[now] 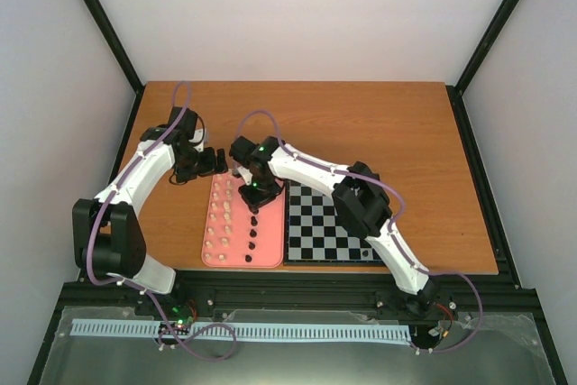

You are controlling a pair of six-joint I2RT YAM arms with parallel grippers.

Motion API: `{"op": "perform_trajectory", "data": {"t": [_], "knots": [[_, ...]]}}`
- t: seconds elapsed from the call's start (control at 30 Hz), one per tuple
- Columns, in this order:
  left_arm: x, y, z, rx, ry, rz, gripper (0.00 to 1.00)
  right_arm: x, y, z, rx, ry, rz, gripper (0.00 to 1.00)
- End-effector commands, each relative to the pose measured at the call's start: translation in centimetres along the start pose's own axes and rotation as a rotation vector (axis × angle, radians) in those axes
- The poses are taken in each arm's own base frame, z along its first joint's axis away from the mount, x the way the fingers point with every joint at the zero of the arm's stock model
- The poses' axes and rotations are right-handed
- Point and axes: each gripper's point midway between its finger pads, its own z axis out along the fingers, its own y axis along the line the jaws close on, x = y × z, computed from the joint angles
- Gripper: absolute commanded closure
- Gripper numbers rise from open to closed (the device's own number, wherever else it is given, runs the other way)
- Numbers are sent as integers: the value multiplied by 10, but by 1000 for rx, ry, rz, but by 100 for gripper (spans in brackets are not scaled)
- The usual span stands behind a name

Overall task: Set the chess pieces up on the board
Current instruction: Pick up the chess piece from the storage box.

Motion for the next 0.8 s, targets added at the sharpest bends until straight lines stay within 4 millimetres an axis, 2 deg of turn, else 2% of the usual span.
{"op": "perform_trajectory", "data": {"t": [0.0,0.17,0.3,0.37,0.6,0.77], "knots": [[-4,-4,-3,11,-14,2,0,0,3,4,7,7,-19,75],[-3,-3,1,7,2,-1,0,0,3,3,11,7,-26,85],[-3,-1,2,-5,5,-1,0,-3,0,-6,41,-26,-29,93],[-4,0,2,-10,5,0,0,-8,-1,-17,58,-63,-29,97],[-4,1,2,-16,6,-1,0,-23,-12,-58,126,-189,19,97],[-5,0,2,-16,5,0,0,-22,-28,-93,174,-259,80,97]]}}
